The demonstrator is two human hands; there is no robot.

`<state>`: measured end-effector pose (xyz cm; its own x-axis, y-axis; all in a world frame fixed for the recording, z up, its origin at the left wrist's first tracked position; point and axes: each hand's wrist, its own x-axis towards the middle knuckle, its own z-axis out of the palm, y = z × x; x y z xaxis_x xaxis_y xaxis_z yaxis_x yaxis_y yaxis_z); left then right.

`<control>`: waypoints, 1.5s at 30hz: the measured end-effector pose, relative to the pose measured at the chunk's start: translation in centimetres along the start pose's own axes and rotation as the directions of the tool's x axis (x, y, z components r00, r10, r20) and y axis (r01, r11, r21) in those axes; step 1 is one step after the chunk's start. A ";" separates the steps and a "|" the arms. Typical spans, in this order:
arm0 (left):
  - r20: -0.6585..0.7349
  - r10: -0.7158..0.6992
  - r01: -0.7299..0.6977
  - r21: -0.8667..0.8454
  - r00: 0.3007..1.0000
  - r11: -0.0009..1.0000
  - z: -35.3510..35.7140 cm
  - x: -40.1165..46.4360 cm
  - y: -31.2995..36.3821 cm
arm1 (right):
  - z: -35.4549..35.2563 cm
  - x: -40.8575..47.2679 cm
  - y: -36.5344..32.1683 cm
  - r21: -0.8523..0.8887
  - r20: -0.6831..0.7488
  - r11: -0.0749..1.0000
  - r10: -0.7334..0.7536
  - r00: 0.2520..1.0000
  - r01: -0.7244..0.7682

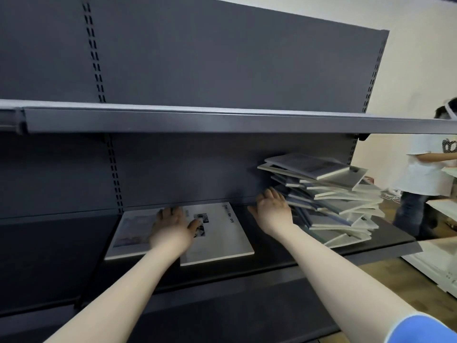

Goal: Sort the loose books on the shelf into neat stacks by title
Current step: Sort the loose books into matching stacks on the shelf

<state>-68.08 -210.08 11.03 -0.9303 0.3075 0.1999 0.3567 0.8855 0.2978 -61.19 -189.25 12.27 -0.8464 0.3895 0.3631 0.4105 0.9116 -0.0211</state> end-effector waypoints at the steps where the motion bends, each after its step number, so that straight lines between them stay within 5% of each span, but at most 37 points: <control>1: -0.009 0.002 -0.002 -0.013 1.000 1.000 -0.4 -0.1 0.2 | -0.6 0.0 0.4 0.004 -0.028 1.000 0.002 1.000 -0.002; 11: -0.133 0.063 -0.062 0.005 0.989 0.998 -2.9 0.3 6.9 | -5.0 2.1 7.9 -0.029 -0.171 1.000 -0.005 0.985 0.000; 22: -0.085 0.090 -0.092 -0.025 0.992 0.995 0.9 2.6 22.9 | -6.4 6.4 21.5 -0.013 -0.040 0.997 0.076 0.996 -0.077; 33: 0.056 0.012 -0.007 -0.091 0.998 0.996 3.3 5.3 32.1 | -5.8 8.6 26.6 0.131 0.100 0.982 0.125 0.987 -0.137; 45: 0.018 -0.154 0.155 -0.140 0.988 0.978 3.7 6.4 34.0 | -5.7 10.2 26.1 0.172 0.079 0.976 0.117 0.990 -0.129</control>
<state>-62.23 -176.70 18.94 -0.9754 0.1740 0.1351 0.2170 0.8645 0.4533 -57.18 -162.18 20.70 -0.8167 0.5029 0.2831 0.4520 0.8624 -0.2281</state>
